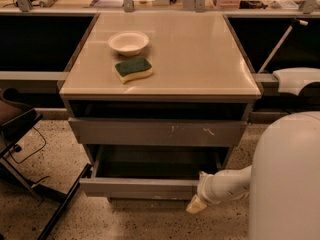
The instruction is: Open middle drawer
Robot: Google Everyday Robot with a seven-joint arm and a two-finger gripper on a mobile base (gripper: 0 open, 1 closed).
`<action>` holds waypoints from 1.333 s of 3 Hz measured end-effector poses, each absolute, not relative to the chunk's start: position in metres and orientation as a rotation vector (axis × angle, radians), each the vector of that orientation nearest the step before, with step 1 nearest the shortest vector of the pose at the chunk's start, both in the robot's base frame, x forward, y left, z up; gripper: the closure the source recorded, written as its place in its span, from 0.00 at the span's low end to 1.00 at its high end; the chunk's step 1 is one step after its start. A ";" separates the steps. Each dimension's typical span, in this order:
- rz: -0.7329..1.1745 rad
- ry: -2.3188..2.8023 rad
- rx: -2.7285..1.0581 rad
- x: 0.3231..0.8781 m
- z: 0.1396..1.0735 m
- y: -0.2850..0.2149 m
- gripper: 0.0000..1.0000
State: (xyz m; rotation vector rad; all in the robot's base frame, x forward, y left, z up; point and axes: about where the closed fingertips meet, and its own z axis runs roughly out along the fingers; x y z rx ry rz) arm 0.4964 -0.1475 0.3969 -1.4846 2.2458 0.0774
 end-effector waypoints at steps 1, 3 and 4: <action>0.077 2.246 -1.485 0.496 0.397 -0.147 0.42; 0.055 2.236 -1.455 0.486 0.402 -0.149 0.89; 0.055 2.236 -1.455 0.487 0.405 -0.148 1.00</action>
Offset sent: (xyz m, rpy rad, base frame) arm 0.0000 0.0000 0.0000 0.0000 0.0000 0.0000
